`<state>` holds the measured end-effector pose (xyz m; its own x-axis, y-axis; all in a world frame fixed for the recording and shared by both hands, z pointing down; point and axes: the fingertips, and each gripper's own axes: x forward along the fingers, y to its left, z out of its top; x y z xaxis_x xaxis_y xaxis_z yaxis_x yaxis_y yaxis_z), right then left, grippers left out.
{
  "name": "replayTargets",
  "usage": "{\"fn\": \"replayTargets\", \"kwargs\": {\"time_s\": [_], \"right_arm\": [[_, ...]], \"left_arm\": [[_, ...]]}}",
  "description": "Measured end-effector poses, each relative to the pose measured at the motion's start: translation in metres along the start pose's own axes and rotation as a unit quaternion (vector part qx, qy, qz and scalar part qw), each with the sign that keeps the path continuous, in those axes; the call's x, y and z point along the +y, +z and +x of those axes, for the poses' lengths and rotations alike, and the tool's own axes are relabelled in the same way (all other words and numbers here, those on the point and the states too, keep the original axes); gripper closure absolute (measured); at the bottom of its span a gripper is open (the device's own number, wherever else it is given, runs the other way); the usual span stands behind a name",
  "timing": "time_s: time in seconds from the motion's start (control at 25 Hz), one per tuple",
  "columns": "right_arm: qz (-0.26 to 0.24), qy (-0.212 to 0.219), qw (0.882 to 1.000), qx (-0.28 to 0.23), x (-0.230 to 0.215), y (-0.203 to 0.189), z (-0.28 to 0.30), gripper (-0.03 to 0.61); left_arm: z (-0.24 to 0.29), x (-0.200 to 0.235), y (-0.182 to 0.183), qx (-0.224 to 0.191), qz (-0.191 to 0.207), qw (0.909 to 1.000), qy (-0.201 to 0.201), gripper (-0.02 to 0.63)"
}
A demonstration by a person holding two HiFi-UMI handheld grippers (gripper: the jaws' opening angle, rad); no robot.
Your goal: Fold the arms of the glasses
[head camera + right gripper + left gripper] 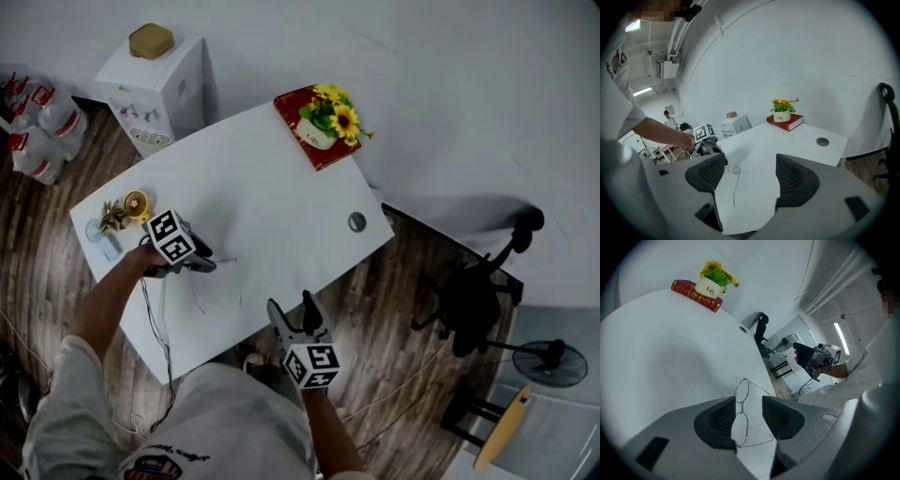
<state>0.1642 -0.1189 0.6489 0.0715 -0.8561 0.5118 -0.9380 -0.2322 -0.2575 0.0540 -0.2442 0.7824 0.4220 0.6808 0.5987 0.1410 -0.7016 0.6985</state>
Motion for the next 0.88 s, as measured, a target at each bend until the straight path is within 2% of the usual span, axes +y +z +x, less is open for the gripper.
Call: {"fn": "replayTargets", "kwargs": {"time_s": [0.12,0.32,0.52,0.68,0.88], "right_arm": [[0.004,-0.01,1.0,0.003,-0.008,-0.004,-0.004,0.25],[0.014,-0.027,1.0,-0.002,-0.018,-0.006,-0.01,0.252],[0.021,-0.031,0.999,-0.002,-0.021,-0.009,-0.009,0.255],[0.023,-0.028,0.999,0.003,-0.018,-0.012,-0.005,0.256],[0.018,-0.011,1.0,0.006,-0.009,-0.01,0.005,0.258]], "left_arm": [[0.011,0.005,-0.002,0.032,-0.016,0.9993,-0.01,0.457],[0.023,0.009,-0.013,0.098,-0.015,0.9949,-0.015,0.493],[0.025,0.014,-0.009,0.108,-0.019,0.9939,-0.003,0.551],[0.023,0.019,-0.007,0.104,-0.015,0.9938,0.035,0.584],[0.014,0.015,-0.007,0.099,0.003,0.9923,0.075,0.588]]}}
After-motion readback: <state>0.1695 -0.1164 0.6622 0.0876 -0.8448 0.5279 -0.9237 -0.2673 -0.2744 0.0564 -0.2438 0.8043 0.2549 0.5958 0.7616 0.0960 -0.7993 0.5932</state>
